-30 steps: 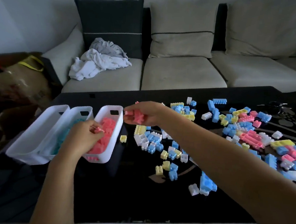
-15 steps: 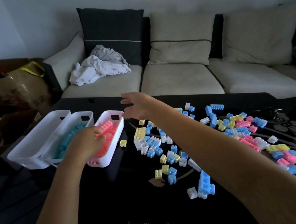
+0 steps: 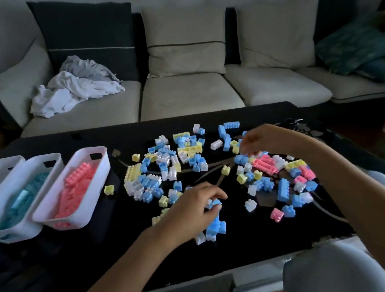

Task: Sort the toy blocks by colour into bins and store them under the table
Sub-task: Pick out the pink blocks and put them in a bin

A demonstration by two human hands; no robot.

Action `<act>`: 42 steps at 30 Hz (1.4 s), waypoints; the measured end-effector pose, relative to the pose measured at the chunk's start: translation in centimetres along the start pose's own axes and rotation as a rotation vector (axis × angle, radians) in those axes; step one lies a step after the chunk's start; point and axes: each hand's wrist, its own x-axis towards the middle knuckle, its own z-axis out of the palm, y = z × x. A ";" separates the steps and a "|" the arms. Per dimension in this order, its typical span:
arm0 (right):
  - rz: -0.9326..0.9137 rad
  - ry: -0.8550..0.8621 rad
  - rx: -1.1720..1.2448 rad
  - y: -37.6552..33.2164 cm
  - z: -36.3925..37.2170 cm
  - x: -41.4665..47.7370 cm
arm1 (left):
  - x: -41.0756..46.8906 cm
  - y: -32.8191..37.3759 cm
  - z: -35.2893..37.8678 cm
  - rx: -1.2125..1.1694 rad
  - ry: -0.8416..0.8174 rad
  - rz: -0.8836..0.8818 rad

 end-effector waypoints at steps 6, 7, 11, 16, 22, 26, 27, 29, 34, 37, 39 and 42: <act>0.177 -0.043 -0.264 6.6 -1.8 -3.7 | 4.0 3.9 6.3 0.013 -0.124 0.107; 0.203 -0.015 -0.303 7.4 -2.1 -4.1 | 4.5 4.3 7.5 0.042 -0.145 0.120; 0.352 0.077 -0.470 10.3 -2.7 -5.3 | 5.6 4.4 10.9 0.092 -0.153 0.164; 0.511 0.085 -0.433 12.3 -1.6 -5.8 | 6.5 2.5 11.4 0.126 -0.111 0.191; 0.576 0.193 -0.215 12.5 -0.1 -5.3 | 8.3 0.3 8.9 0.015 -0.097 0.065; 0.563 0.213 -0.201 12.0 0.7 -4.5 | 10.5 0.8 6.5 -0.250 -0.046 -0.162; 0.562 0.213 -0.205 12.1 0.9 -4.3 | 11.3 1.1 6.0 -0.328 -0.038 -0.248; 0.548 0.230 -0.197 12.3 1.4 -4.0 | 13.1 1.3 5.3 -0.444 -0.005 -0.357; 0.447 0.420 -0.186 12.6 3.0 -3.8 | 16.8 2.4 5.2 -0.114 -0.050 -0.250; 0.416 0.483 -0.173 13.0 3.5 -3.5 | 18.2 2.8 6.1 0.175 -0.181 -0.113; 0.400 0.534 -0.121 12.9 3.5 -3.4 | 18.9 2.5 6.9 0.344 -0.310 -0.071; 0.370 0.746 0.099 12.6 3.1 -3.6 | 19.5 2.0 7.6 0.458 -0.386 -0.041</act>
